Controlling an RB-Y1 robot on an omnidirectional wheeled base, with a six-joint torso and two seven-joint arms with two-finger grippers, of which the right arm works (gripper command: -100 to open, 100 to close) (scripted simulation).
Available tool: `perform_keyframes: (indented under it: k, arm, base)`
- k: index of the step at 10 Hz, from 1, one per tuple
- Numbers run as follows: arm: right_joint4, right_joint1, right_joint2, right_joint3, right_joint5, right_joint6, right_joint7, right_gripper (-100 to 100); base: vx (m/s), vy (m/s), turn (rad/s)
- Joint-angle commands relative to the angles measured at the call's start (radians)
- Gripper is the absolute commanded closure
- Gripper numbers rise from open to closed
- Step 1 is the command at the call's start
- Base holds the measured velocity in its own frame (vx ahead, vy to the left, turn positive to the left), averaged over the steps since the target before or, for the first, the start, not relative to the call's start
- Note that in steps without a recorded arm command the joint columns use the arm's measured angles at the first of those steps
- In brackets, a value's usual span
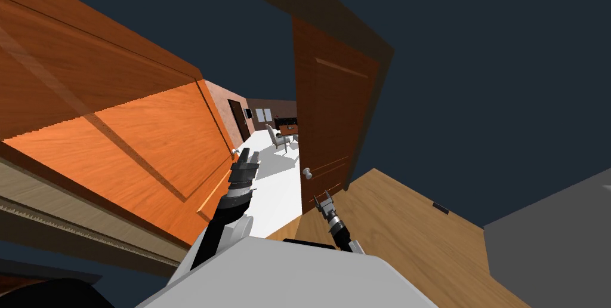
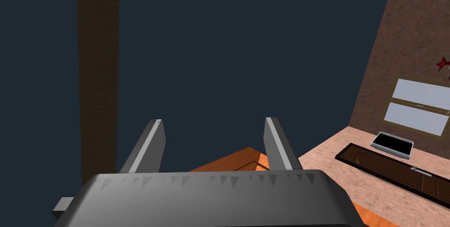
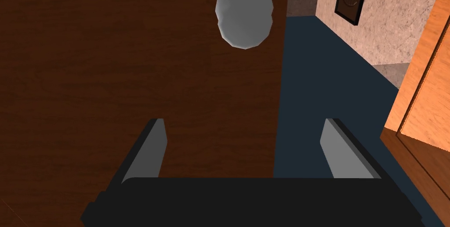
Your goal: Push the door open
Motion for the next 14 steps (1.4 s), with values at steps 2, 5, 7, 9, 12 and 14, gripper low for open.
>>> perform_keyframes:
  k: [2, 5, 7, 9, 12, 14]
  arm:
    - [0.043, -0.010, 0.019, 0.007, 0.024, -0.008, 0.049, -100]
    - [0.043, -0.012, -0.017, 0.009, 0.028, -0.004, 0.052, -100]
    - [0.047, -0.013, -0.035, 0.007, 0.025, -0.006, 0.054, -100]
    - [0.052, -0.015, -0.041, 0.005, 0.022, -0.008, 0.057, -100]
    - [0.061, -0.018, -0.013, 0.000, 0.017, -0.012, 0.062, -100]
    - [0.071, -0.023, -0.002, -0.003, 0.015, -0.014, 0.065, -100]
  base:
    - [0.089, -0.021, -0.005]
    - [0.076, 0.010, 0.007]
    - [0.151, 0.083, 0.014]
    - [0.163, 0.110, 0.016]
    - [0.167, 0.097, 0.015]
    - [0.134, 0.051, 0.012]
